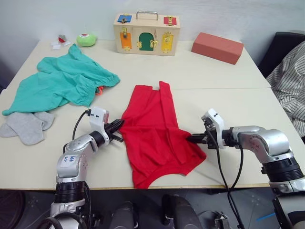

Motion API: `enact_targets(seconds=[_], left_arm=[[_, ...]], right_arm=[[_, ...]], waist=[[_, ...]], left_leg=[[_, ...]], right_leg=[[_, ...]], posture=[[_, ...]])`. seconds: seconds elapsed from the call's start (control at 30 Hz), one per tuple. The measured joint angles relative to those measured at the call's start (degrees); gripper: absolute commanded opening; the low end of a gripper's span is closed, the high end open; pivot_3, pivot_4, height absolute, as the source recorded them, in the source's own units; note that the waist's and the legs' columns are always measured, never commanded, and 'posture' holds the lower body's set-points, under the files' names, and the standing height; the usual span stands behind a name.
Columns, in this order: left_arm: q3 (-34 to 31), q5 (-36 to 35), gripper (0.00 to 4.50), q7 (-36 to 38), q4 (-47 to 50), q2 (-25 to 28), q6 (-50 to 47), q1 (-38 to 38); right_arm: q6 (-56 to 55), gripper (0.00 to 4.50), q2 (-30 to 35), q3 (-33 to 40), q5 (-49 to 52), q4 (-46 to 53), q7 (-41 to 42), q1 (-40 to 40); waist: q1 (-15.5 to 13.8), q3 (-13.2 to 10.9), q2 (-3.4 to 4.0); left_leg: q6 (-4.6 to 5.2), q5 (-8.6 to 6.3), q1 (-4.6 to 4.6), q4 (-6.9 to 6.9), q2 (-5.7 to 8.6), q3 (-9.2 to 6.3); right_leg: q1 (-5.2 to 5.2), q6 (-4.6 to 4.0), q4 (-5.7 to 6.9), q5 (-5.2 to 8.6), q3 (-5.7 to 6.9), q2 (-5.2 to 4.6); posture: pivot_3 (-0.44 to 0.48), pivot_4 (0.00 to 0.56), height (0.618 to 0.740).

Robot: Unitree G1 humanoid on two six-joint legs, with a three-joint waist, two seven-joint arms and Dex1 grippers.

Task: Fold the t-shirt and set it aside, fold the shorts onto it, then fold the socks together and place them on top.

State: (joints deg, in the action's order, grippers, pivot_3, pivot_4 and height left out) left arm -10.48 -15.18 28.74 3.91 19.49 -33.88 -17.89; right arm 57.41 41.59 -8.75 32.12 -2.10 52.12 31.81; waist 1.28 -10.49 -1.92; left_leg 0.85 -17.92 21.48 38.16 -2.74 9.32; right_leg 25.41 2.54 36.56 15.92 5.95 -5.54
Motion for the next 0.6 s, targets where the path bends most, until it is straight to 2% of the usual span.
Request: enact_targets(seconds=[0.03,0.07,0.17,0.23,0.3,0.37,0.4,0.43,0.47,0.5,0.6], left_arm=[[0.5,0.2,0.45,1.1,-0.3,1.4,1.2,0.4],[0.7,0.2,0.64,2.0,-0.5,2.4,2.1,0.6],[1.9,0.4,1.56,5.4,-1.4,6.1,5.4,0.7],[2.5,1.4,2.10,10.1,-2.3,11.6,10.9,3.0],[2.2,2.5,2.73,14.8,-3.8,17.4,17.4,5.8],[2.0,3.7,3.41,18.4,-5.7,20.5,24.0,6.5],[2.5,4.1,3.74,21.0,-6.4,21.7,29.3,6.5],[3.3,4.3,4.16,25.4,-7.3,23.6,36.7,7.0],[3.7,4.3,4.39,27.4,-7.5,24.4,39.9,7.3],[4.5,4.3,4.40,30.4,-8.5,25.0,45.0,7.1],[8.0,4.5,4.40,36.0,-11.2,25.5,54.6,6.0]], right_arm=[[0.3,0.00,0.0,0.2,0.1,-0.2,0.2,0.0],[1.4,0.22,-0.1,0.8,0.5,-0.3,-0.1,0.0],[3.2,1.04,0.4,4.3,2.1,0.8,0.2,-1.3],[-1.6,1.62,4.9,6.6,2.4,4.6,4.8,-6.6],[-10.8,2.29,9.6,8.9,0.1,6.1,9.5,-12.5],[-19.3,3.04,10.0,10.3,-3.2,5.2,10.5,-13.7],[-26.1,3.38,10.0,10.5,-5.6,4.1,11.2,-14.1],[-38.6,3.84,10.3,10.8,-9.7,1.2,13.0,-15.1],[-44.3,4.12,10.7,10.9,-11.6,-0.6,13.8,-15.6],[-54.9,4.38,11.2,10.8,-15.2,-4.2,15.3,-15.9],[-78.9,4.45,11.2,9.1,-21.8,-13.7,18.5,-14.9]], waist=[[0.0,0.0,0.00],[0.0,0.0,0.00],[0.0,0.0,0.01],[-0.2,0.0,0.08],[-0.5,-0.1,0.14],[-0.4,-0.1,0.16],[-0.3,-0.1,0.17],[-0.3,-0.1,0.17],[-0.3,-0.1,0.20],[-0.3,-0.1,0.25],[-0.3,-0.2,0.31]], left_leg=[[0.00,0.00,0.00,0.00,-0.01,0.00],[0.00,0.00,0.01,0.00,-0.01,0.00],[-0.01,-0.01,0.02,-0.02,-0.01,-0.02],[-0.04,-0.08,0.05,-0.13,-0.03,-0.06],[-0.01,-0.16,0.06,-0.19,-0.05,-0.05],[0.06,-0.20,0.05,-0.13,-0.04,0.14],[0.12,-0.22,0.04,-0.12,-0.01,0.18],[0.12,-0.24,0.04,-0.12,-0.02,0.20],[0.13,-0.25,0.02,-0.13,-0.02,0.23],[0.17,-0.27,-0.01,-0.14,-0.01,0.32],[0.18,-0.26,-0.06,-0.13,-0.02,0.43]], right_leg=[[0.00,0.00,-0.01,0.00,0.01,0.00],[0.00,0.00,-0.01,0.00,0.00,0.00],[0.01,-0.01,-0.03,0.00,0.02,0.00],[0.01,-0.06,-0.18,0.03,0.09,0.02],[0.00,-0.06,-0.37,0.03,0.11,0.06],[0.00,0.05,-0.42,-0.03,0.11,0.05],[0.00,0.10,-0.43,-0.08,0.10,0.01],[-0.04,0.11,-0.54,-0.14,0.13,0.04],[-0.05,0.13,-0.56,-0.16,0.17,0.03],[-0.05,0.15,-0.56,-0.17,0.16,0.03],[-0.06,0.17,-0.54,-0.18,0.14,0.06]], posture=[[0.000,0.150,0.740],[0.000,0.150,0.740],[0.000,0.150,0.740],[0.000,0.150,0.740],[0.000,0.150,0.740],[0.000,0.150,0.740],[0.000,0.150,0.740],[0.000,0.150,0.740],[0.000,0.150,0.740],[0.000,0.150,0.740],[0.000,0.150,0.740]])
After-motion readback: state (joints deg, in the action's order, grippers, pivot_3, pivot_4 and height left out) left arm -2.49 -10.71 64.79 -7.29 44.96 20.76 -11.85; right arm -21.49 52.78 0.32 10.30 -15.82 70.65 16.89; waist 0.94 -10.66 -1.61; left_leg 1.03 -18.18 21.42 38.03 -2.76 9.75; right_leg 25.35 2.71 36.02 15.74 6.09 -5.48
